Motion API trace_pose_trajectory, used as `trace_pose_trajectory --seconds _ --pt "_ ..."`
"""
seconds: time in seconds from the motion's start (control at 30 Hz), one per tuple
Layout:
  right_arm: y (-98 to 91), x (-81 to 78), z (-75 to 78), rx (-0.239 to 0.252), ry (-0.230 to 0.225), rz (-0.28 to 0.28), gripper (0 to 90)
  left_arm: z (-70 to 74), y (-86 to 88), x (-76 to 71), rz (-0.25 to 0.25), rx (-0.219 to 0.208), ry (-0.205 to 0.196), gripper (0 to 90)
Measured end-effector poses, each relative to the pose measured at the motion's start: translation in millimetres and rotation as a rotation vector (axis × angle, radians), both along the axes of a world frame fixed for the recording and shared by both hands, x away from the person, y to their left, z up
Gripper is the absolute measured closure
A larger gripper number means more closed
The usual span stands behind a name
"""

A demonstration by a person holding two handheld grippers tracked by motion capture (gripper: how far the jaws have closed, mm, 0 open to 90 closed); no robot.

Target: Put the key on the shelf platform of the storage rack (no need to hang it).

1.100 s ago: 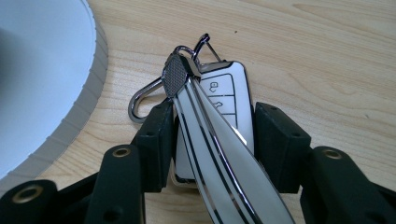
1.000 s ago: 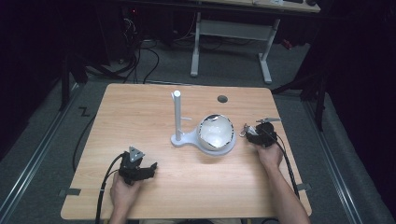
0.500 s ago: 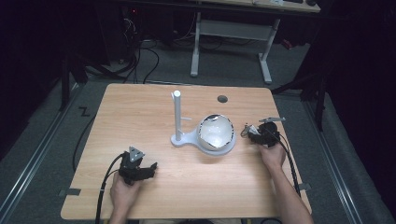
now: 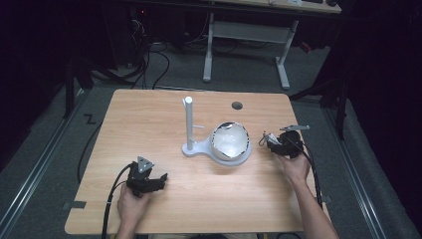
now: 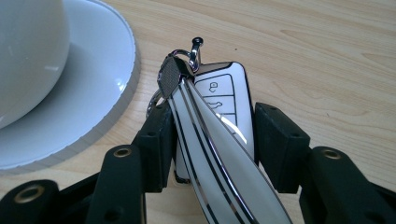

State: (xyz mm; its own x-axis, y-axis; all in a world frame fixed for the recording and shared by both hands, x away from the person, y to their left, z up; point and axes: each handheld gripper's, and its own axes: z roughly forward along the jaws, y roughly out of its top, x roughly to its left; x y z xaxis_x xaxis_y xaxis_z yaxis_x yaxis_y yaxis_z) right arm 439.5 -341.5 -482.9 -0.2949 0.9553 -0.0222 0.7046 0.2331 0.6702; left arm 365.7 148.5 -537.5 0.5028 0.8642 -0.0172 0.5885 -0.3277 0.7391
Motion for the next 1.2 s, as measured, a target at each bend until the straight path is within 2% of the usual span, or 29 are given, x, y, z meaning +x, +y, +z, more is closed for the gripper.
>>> trace_pose_trajectory --seconds 0.37,0.53,0.83,0.97,1.2 --pt "0.4 -14.0 16.8 0.021 -0.012 0.012 50.3 0.1 0.6 0.3 -0.003 -0.004 0.002 22.4" --pt "1.0 -23.5 24.0 -0.002 -0.015 0.020 50.4 0.0 0.6 0.4 -0.003 -0.005 0.001 22.3" --pt "-2.7 -36.8 22.1 0.024 -0.013 0.022 50.4 0.1 0.5 0.4 -0.003 -0.005 0.002 22.3" --pt "-2.7 -48.6 26.3 0.037 -0.046 0.031 50.4 0.1 0.5 0.4 -0.004 -0.003 0.002 22.1" --pt "-6.0 -63.2 28.6 0.058 -0.054 0.035 50.3 0.0 0.3 0.4 -0.003 -0.001 0.000 22.2"
